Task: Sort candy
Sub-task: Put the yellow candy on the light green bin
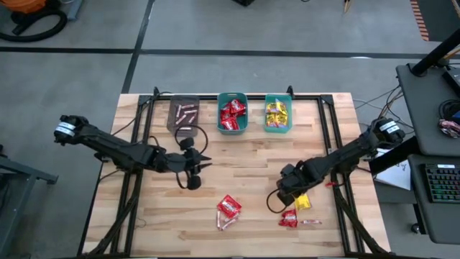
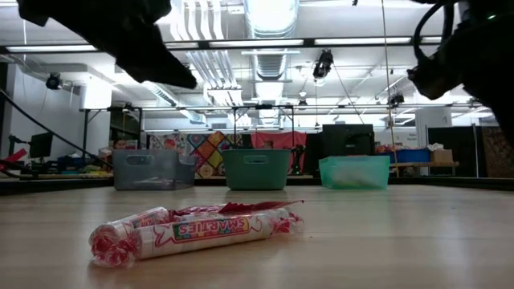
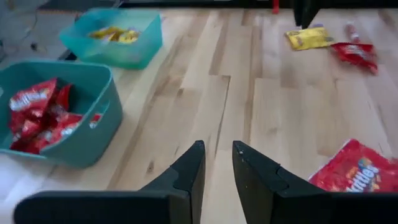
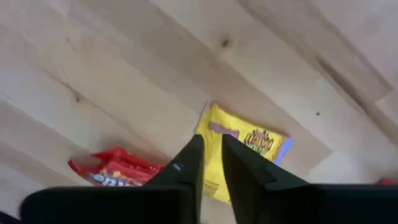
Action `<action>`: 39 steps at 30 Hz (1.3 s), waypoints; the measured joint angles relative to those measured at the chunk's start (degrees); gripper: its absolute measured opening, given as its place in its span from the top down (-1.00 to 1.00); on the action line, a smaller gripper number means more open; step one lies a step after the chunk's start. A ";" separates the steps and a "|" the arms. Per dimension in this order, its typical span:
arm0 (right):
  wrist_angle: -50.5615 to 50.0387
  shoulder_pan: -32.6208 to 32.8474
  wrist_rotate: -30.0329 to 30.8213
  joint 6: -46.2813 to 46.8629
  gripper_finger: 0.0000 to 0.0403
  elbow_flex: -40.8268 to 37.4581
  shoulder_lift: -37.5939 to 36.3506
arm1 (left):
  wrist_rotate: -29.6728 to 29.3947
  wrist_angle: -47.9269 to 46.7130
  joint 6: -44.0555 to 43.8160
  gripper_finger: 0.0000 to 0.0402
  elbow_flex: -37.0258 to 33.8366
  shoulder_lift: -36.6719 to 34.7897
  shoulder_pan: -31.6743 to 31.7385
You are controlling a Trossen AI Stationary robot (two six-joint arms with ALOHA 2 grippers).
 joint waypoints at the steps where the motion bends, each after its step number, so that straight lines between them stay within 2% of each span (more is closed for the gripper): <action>1: -0.01 0.55 -0.09 0.48 0.71 0.00 0.00 | 0.07 -0.33 1.05 0.69 -0.45 -1.18 -0.08; 9: -0.13 3.52 0.09 4.75 0.25 0.00 0.00 | 1.93 1.02 4.27 0.81 -7.59 -14.34 -0.19; 12: -0.06 4.33 0.10 6.46 0.11 -0.03 0.00 | 2.90 6.53 6.47 0.81 -12.64 -19.46 -0.16; 15: 0.07 5.31 0.28 8.67 0.00 -0.55 0.00 | 6.69 12.18 8.69 0.81 -17.66 -24.20 -0.17; 19: 0.26 6.96 0.10 12.03 -0.12 -1.55 0.00 | 7.55 14.44 9.36 0.81 -21.78 -31.13 -0.17; 27: 2.29 9.13 0.07 15.42 -0.27 -3.76 0.00 | 7.91 10.13 11.72 0.81 -23.85 -42.13 -0.17; 33: 9.51 10.33 0.48 18.36 -0.29 -6.57 0.16 | 7.96 5.76 11.39 0.81 -24.76 -46.46 -0.17; 39: 10.31 11.08 0.50 21.61 -0.29 -8.08 1.32 | 9.52 5.98 8.94 0.81 -28.96 -50.07 -0.16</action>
